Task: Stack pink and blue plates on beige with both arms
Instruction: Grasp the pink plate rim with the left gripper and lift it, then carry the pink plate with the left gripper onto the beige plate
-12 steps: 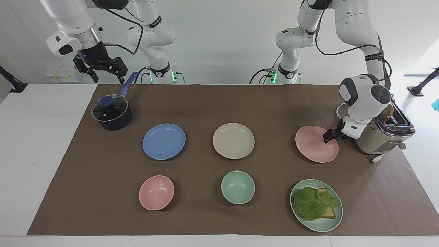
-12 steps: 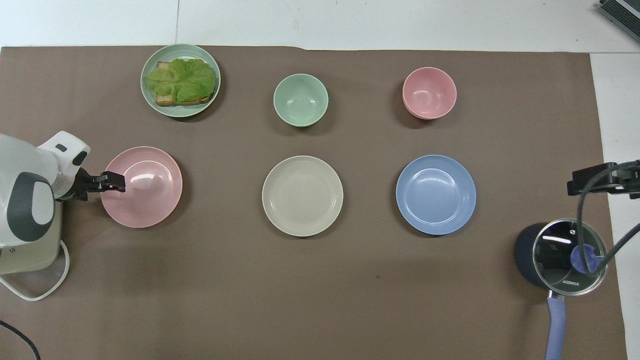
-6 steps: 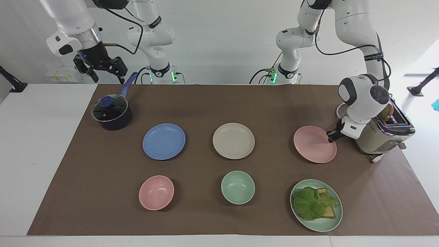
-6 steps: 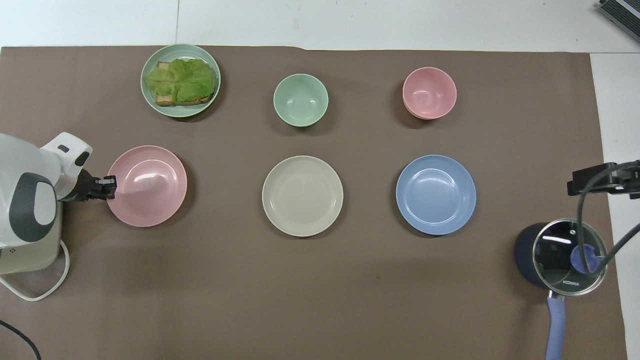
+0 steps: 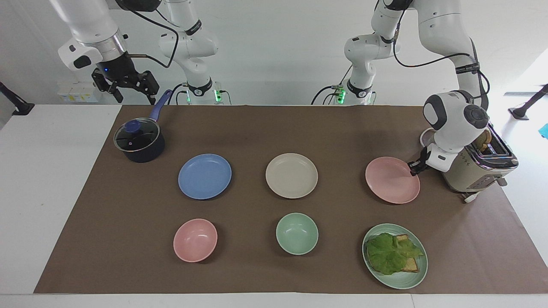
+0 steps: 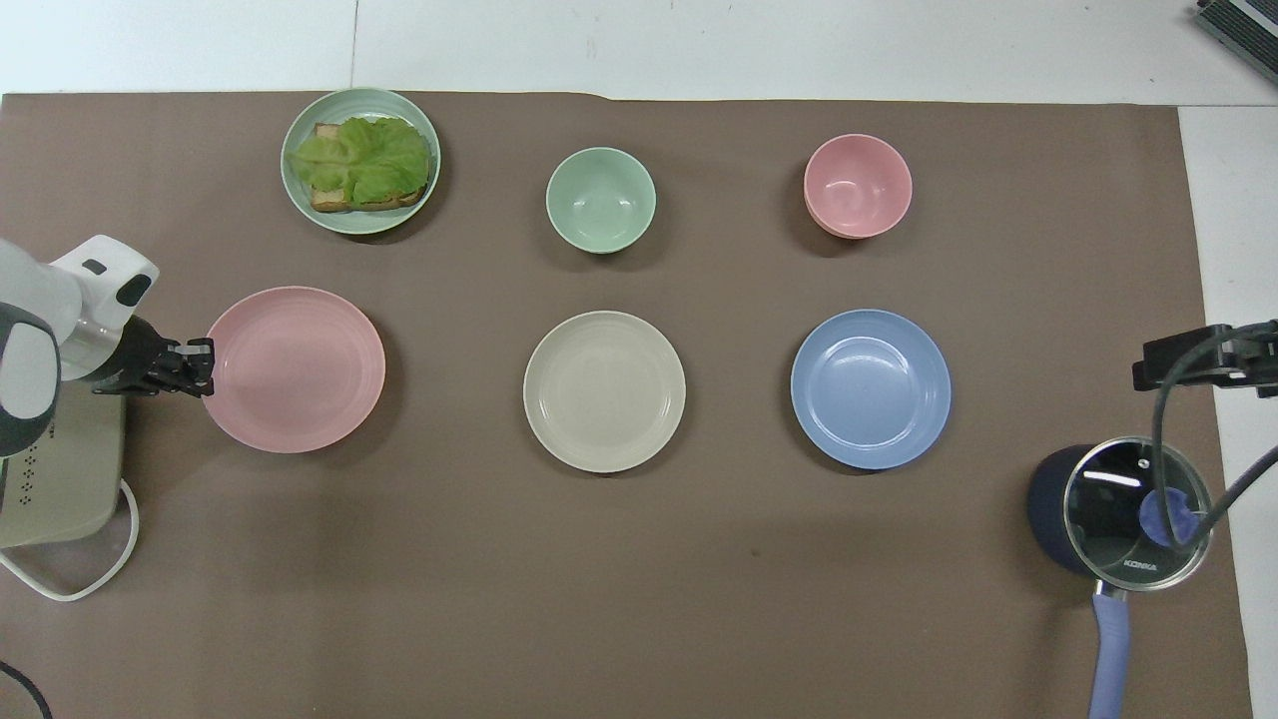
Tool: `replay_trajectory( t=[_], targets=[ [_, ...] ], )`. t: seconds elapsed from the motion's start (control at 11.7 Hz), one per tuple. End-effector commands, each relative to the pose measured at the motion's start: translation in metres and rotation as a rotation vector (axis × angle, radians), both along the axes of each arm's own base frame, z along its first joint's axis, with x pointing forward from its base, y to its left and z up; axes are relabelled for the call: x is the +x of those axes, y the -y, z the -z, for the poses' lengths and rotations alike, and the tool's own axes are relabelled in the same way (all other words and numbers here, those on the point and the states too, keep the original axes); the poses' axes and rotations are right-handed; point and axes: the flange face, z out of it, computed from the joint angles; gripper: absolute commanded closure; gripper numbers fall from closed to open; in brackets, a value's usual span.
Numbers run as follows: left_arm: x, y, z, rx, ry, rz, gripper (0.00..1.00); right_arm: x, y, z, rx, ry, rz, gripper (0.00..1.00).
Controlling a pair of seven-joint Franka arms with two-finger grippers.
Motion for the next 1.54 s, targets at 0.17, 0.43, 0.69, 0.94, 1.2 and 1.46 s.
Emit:
replay_trajectory(
  t=[0.17,0.43,0.69,0.94,1.2,1.46],
  targets=[
    [-0.008,0.058,-0.045,-0.163,0.006,-0.005,1.00,-0.005,0.004,-0.001,0.015,0.007,-0.002,0.00],
    [-0.015,0.147,-0.047,-0.186,0.009,0.019,1.00,-0.006,0.003,0.000,0.013,0.000,-0.005,0.00],
    [-0.028,0.223,-0.051,-0.175,0.028,-0.041,1.00,-0.007,0.003,-0.001,0.015,-0.001,-0.006,0.00],
    [-0.043,0.260,-0.045,-0.174,0.032,-0.007,1.00,-0.005,0.008,0.000,0.013,0.008,0.008,0.00],
    [-0.056,0.291,-0.012,-0.176,0.070,0.023,1.00,0.003,0.000,-0.001,0.011,0.072,-0.010,0.00],
    [-0.062,0.320,0.017,-0.173,0.062,0.053,1.00,0.001,0.000,0.013,0.015,0.054,-0.018,0.00]
  ],
)
